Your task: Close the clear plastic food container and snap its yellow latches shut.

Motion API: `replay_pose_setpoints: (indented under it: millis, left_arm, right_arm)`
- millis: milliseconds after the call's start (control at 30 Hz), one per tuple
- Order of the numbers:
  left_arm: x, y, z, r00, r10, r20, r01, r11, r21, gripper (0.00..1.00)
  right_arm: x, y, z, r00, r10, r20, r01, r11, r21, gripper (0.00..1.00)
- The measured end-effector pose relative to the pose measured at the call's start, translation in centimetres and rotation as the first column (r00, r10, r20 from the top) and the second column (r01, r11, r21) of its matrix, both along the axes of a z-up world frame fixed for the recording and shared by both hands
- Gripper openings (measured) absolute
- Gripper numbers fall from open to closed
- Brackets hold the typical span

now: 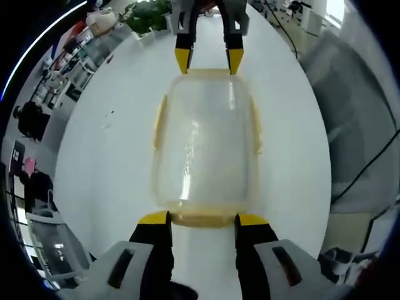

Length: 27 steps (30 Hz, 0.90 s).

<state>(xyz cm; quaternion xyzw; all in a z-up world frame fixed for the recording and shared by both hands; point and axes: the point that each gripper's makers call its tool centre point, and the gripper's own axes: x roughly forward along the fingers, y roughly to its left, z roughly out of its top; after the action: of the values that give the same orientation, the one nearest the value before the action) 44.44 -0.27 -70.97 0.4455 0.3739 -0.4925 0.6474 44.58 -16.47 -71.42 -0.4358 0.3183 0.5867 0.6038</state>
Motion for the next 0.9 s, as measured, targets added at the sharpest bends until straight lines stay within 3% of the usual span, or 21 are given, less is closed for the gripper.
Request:
replay_pose_setpoints:
  millis: [900]
  left_arm:
    - [0.5,-6.6,-0.7,0.999,-0.02,-0.029,0.019,1.0,-0.02,0.37]
  right_arm:
    - [0.3,-6.6,-0.8,0.999,-0.016,-0.032,0.016,1.0,-0.01,0.35]
